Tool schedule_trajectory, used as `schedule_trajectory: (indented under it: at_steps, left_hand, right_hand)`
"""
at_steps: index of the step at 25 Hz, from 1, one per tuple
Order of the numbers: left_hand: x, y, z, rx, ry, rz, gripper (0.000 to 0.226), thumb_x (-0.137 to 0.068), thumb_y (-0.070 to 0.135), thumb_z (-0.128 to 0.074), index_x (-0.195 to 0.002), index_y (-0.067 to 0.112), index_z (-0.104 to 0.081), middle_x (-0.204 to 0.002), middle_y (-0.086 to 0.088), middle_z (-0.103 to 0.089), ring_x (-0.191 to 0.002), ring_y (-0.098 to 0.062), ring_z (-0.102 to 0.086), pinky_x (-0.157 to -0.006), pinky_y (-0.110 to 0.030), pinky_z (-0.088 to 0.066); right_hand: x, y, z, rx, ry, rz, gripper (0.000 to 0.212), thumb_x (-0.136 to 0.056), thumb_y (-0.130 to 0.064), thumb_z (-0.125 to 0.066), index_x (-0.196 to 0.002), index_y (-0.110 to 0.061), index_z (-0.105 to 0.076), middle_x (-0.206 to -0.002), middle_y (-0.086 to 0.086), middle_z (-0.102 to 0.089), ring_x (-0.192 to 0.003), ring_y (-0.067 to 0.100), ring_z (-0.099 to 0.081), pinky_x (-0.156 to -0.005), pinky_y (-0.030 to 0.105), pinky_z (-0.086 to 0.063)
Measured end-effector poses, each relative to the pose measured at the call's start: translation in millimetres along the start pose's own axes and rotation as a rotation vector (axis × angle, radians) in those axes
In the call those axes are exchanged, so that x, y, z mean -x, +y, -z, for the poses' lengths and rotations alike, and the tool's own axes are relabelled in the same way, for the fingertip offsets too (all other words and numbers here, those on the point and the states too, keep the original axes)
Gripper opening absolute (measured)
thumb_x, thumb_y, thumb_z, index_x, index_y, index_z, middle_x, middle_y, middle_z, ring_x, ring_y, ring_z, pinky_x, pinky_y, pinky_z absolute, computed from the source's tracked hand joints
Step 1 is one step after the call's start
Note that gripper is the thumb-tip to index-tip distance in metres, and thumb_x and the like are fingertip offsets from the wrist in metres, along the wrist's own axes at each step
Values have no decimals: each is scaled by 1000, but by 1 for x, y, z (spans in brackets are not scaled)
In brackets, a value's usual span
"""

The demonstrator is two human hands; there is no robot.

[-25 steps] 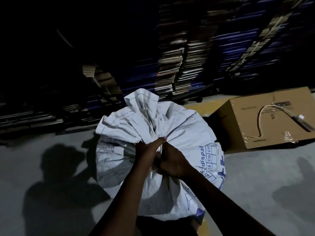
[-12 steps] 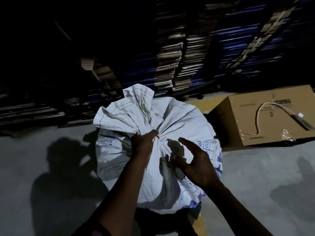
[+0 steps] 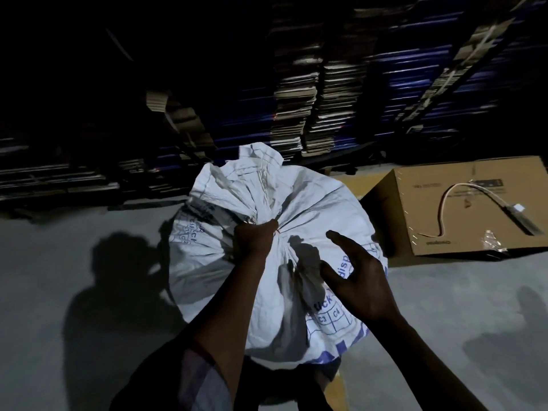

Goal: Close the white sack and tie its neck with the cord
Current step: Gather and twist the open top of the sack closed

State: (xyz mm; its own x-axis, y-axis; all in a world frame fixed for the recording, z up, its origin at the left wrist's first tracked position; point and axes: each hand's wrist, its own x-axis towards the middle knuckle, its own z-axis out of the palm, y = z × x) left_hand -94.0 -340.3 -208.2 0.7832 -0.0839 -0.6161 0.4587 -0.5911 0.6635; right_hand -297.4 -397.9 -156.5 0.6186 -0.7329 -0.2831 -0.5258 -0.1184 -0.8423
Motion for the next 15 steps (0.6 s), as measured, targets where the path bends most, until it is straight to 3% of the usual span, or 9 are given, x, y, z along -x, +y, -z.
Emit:
schedule_trajectory:
  at_steps: [2, 6, 9, 11, 13, 15]
  left_hand:
    - [-1, -2, -5, -62, 21, 1, 29, -59, 32, -79, -62, 7, -64, -66, 3, -72, -72, -16, -73, -67, -32, -59]
    - [-4, -8, -9, -185, 65, 5, 40, -53, 42, -77, -67, 7, -64, -80, -5, -78, -78, -22, -76, -75, -40, -65]
    - [-1, -12, -13, -258, 81, -26, 61, -54, 47, -79, -95, 4, -72, -86, -3, -77, -80, -22, -73, -77, -36, -61]
    - [-8, -20, -14, -284, 130, -43, 82, -46, 55, -77, -111, 6, -70, -94, -6, -78, -85, -26, -74, -80, -41, -63]
    - [-24, -34, -16, -311, 153, -32, 92, -40, 60, -74, -115, 8, -67, -95, -7, -78, -87, -28, -75, -84, -46, -62]
    - [-26, -36, -17, -295, 133, -48, 89, -41, 60, -77, -112, 7, -67, -97, -5, -76, -89, -27, -73, -88, -48, -61]
  right_hand:
    - [2, 6, 10, -2, 19, -2, 64, -86, -37, -77, -145, -23, -56, -147, -12, -57, -136, -2, -48, -112, 14, -37]
    - [8, 19, 33, 16, 55, 12, 66, -87, -39, -78, -147, -25, -54, -150, -13, -55, -139, -1, -47, -112, 20, -38]
    - [10, 34, 55, 46, 134, 9, 65, -86, -38, -79, -145, -22, -56, -147, -8, -59, -136, 4, -53, -110, 25, -45]
    - [10, 41, 68, 86, 167, 18, 63, -85, -35, -81, -142, -21, -58, -139, -8, -65, -124, 3, -61, -102, 15, -47]
    - [9, 49, 79, 136, 208, 18, 62, -84, -30, -83, -141, -18, -60, -129, -14, -66, -111, -4, -61, -88, -2, -41]
    - [6, 59, 91, 182, 248, -26, 65, -84, -30, -83, -142, -14, -59, -126, -12, -67, -108, -6, -59, -82, 0, -40]
